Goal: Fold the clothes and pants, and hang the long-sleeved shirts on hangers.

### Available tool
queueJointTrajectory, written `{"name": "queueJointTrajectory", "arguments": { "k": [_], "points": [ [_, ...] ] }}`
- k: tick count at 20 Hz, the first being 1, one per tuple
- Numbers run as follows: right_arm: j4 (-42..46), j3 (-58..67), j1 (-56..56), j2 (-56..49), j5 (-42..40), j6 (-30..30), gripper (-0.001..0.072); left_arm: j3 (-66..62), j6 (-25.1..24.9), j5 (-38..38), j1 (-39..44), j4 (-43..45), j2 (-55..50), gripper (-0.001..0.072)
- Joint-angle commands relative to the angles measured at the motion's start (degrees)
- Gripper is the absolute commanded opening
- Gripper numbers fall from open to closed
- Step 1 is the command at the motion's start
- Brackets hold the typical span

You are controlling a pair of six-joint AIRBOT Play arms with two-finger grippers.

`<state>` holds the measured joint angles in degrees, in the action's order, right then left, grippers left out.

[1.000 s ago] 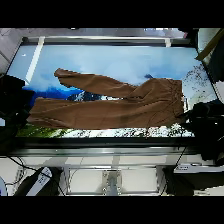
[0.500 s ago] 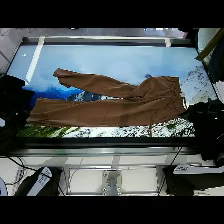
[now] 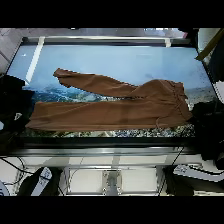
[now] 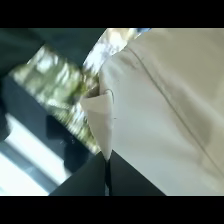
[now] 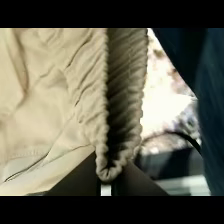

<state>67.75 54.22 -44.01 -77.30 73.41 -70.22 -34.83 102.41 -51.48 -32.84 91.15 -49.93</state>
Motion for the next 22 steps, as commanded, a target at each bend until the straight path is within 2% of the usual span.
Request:
{"name": "queueJointTrajectory", "arguments": {
  "k": [1, 5, 8, 11, 12, 13, 14, 15, 16, 18, 19, 20, 22],
  "points": [
    [7.78, -3.26, 0.04, 0.59, -0.24, -1.05, 0.0033, 2.84, 0.00, -2.27, 0.00, 1.95, 0.35, 0.0010],
    [11.63, -4.42, -5.27, 0.66, -0.13, -3.91, 0.0032, 3.93, 0.00, -1.29, -0.04, 4.94, 0.35, 0.0011],
    [11.65, -4.44, -12.13, 0.66, 1.97, -3.58, 0.0032, 3.93, 0.17, 1.51, -0.02, 5.22, 0.22, 0.0010],
    [11.34, -4.44, -14.34, 0.66, 2.91, -1.03, 0.0043, 3.93, 0.22, 1.62, 0.00, 3.91, 0.13, 0.0011],
    [9.94, -4.42, -14.32, 0.66, 2.97, -0.61, 0.0158, 3.93, 0.22, 1.33, 0.00, 3.02, 0.13, 0.0013],
    [8.24, -4.35, -14.27, 0.66, 3.15, -0.61, 0.0322, 3.91, 0.20, 0.96, 0.00, 2.64, 0.22, 0.0124],
    [6.80, -4.00, -14.27, 0.68, 4.39, -0.61, 0.0347, 3.80, 0.20, 0.15, 0.00, 2.71, 0.35, 0.0425],
    [6.51, -3.10, -14.27, 0.72, 6.84, -0.61, 0.0347, 3.39, 0.20, -0.98, -0.07, 2.73, 0.52, 0.0653],
    [6.56, -1.62, -14.27, 0.96, 9.75, -0.63, 0.0347, 2.27, 0.17, -2.54, -0.04, 2.78, 0.92, 0.0693],
    [5.44, 3.50, -14.27, 2.95, 14.03, -0.63, 0.0347, -2.16, 0.20, -2.97, 0.00, 2.64, 2.49, 0.0693],
    [2.21, 6.88, -14.27, 4.68, 13.86, -0.70, 0.0347, -5.29, 0.20, -1.09, 0.17, 0.87, 3.13, 0.0694],
    [-4.13, 9.79, -14.14, 6.32, 12.81, -0.66, 0.0346, -8.90, -0.09, 2.64, 0.39, -3.28, 3.02, 0.0694],
    [-18.25, 14.32, -11.47, 9.09, 6.67, -0.31, 0.0339, -16.00, -5.79, 7.98, 3.02, -14.21, -0.59, 0.0691]
  ]
}}
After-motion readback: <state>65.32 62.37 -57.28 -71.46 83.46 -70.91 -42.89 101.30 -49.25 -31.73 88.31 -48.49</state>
